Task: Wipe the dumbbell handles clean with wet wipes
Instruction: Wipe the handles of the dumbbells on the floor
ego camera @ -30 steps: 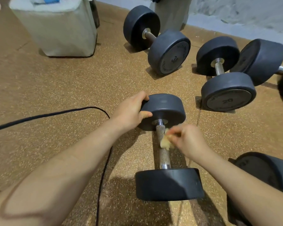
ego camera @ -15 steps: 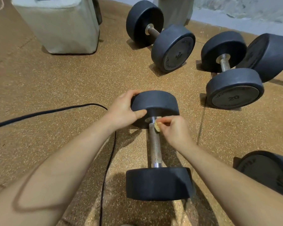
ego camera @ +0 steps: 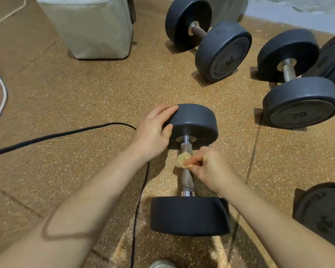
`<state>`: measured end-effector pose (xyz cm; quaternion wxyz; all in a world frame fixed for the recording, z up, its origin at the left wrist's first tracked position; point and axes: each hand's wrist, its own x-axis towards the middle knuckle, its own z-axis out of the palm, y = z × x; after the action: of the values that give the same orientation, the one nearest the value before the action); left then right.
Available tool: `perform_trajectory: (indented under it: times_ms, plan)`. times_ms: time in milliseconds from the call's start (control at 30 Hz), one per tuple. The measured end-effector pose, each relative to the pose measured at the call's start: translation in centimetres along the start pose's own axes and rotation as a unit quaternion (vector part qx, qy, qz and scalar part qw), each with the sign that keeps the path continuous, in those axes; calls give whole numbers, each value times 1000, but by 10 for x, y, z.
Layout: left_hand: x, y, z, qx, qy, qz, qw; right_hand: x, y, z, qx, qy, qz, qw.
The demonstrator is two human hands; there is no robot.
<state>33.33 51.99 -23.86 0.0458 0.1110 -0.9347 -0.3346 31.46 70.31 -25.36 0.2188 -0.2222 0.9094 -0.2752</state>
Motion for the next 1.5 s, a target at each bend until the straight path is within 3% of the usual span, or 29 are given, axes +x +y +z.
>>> perform_trajectory:
  times_ms: [100,233,300,500,567,633,700,767,967,1067,1267,1433,1500]
  plan:
    - [-5,6,7,74,-5,38,997,-13,-7,-1,7,-111,24,993]
    - [-4,-5,4,88,30,62,994,19,-25,-2,-10,14,-5,1000]
    - [-5,-13,-1,77,38,69,994,22,-30,2,-42,5,-20,999]
    - [-8,-28,-11,19,34,48,998,-9,-27,-1,-5,-249,27,968]
    - [-10,-26,-14,10,32,22,999,-6,-23,-6,-18,-285,45,957]
    - [-13,-20,-16,19,28,0,999,1,-18,-7,-26,-214,50,975]
    - [-20,-12,-13,54,32,0,998,4,-15,-1,75,-102,69,989]
    - [-29,-5,-8,73,32,5,997,1,-18,7,119,-60,54,990]
    - [-34,-7,-10,149,32,41,987,-11,-10,8,36,-186,99,977]
    - [-28,0,-8,173,31,63,982,-6,-14,-2,-10,-165,81,983]
    - [0,5,-2,77,21,133,988,-5,-29,-4,-120,-226,38,966]
    - [29,7,9,2,-30,98,995,-15,22,-31,-110,-194,113,968]
    - [34,13,17,-40,-54,93,993,-22,33,-39,2,-157,129,979]
